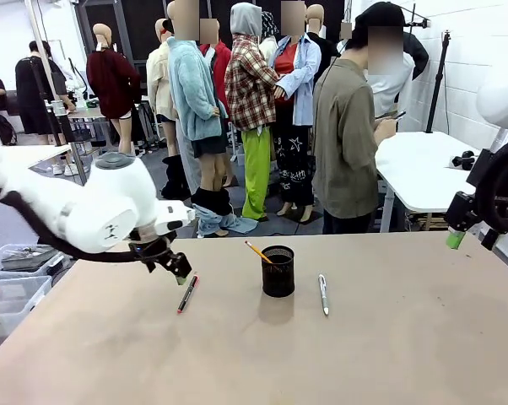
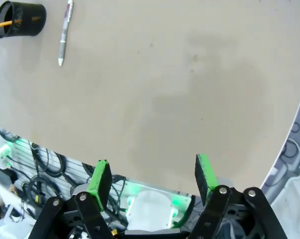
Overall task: Place the pens into the pen holder.
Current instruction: Pick up a writing instrument from the table and place it into the Pen holder.
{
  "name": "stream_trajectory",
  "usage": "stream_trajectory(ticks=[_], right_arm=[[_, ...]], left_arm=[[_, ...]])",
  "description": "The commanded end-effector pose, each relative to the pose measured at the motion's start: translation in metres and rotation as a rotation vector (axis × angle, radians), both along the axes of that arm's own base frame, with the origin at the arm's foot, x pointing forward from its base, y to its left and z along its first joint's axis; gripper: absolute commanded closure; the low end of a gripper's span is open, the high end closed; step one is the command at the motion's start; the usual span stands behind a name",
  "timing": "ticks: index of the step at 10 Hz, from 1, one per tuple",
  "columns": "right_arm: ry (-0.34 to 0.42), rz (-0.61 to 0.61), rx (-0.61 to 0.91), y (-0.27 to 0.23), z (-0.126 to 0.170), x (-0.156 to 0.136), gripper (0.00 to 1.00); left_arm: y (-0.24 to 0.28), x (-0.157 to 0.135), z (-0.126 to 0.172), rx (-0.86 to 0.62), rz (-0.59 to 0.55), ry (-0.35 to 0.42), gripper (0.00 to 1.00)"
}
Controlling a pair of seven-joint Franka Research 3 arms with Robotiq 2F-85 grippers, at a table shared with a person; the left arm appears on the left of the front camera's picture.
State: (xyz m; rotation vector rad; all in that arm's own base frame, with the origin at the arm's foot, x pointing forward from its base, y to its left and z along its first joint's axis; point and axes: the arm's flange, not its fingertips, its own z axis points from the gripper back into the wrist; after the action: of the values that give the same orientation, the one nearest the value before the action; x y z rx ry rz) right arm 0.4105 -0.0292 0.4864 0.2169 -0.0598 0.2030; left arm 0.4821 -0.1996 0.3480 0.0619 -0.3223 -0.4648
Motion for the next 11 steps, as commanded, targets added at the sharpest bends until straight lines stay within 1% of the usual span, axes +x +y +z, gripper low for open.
stream_trajectory(ticks=[1, 3, 6, 9, 10, 11], right_arm=[[-0.015, 0.008, -0.028, -0.001, -0.005, -0.002, 0.17], [-0.015, 0.008, -0.028, -0.001, -0.005, -0.002, 0.17], [-0.015, 0.008, -0.028, -0.001, -0.005, -0.002, 0.17], [-0.015, 0.008, -0.028, -0.001, -0.005, -0.002, 0.17], [-0.015, 0.008, -0.028, -0.001, -0.005, -0.002, 0.17], [-0.015, 0.008, -0.028, -0.001, -0.005, -0.002, 0.17]], left_arm=[[-0.032, 0.020, -0.020, -0.003, 0.033, 0.028, 0.00], [-0.041, 0.028, -0.033, 0.027, 0.039, 0.051, 0.00], [-0.048, 0.030, -0.047, 0.083, 0.048, 0.086, 0.00], [-0.042, 0.031, -0.045, 0.100, 0.061, 0.107, 0.00], [-0.041, 0.030, -0.045, 0.089, 0.056, 0.109, 0.08], [-0.040, 0.029, -0.045, 0.072, 0.043, 0.120, 0.28]])
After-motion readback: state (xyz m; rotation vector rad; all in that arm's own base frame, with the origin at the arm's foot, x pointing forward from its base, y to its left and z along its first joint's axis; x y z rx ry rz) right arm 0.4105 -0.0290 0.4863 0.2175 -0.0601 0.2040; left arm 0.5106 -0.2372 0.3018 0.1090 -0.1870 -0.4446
